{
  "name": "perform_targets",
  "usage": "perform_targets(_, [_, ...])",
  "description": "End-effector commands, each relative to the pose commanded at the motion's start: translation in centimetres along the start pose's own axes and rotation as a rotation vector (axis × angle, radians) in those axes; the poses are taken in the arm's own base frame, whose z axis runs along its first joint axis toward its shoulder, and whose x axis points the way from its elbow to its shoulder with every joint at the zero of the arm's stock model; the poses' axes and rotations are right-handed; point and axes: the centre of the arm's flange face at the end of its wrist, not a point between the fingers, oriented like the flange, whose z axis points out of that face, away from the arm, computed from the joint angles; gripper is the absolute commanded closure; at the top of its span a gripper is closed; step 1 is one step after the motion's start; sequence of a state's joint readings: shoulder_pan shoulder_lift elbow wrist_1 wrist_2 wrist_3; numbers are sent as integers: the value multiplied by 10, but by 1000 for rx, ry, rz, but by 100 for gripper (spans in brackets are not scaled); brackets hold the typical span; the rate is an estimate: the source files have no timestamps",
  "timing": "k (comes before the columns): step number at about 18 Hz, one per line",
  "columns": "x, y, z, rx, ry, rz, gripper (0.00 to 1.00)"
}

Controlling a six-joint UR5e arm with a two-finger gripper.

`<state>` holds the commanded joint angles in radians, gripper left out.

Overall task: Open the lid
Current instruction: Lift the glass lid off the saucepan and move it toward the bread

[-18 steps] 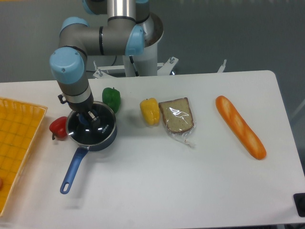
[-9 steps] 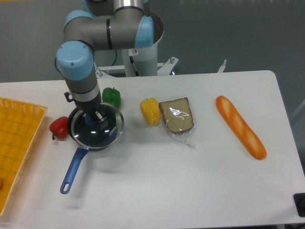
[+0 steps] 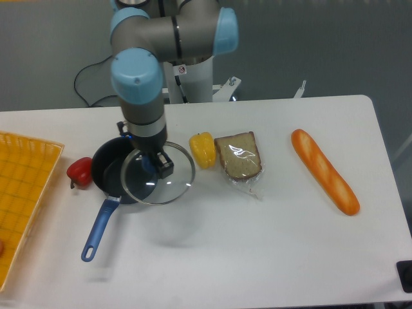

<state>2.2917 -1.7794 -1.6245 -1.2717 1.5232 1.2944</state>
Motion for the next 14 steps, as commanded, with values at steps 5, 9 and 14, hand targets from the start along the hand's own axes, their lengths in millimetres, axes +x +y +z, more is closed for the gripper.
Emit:
perform_targets(5, [-4,7,0,-3,5,29,44])
perform_targets(9, [1,15,0,-11,40,17,44])
perform_targets(14, [-2,17,-3,-5,35,11,44])
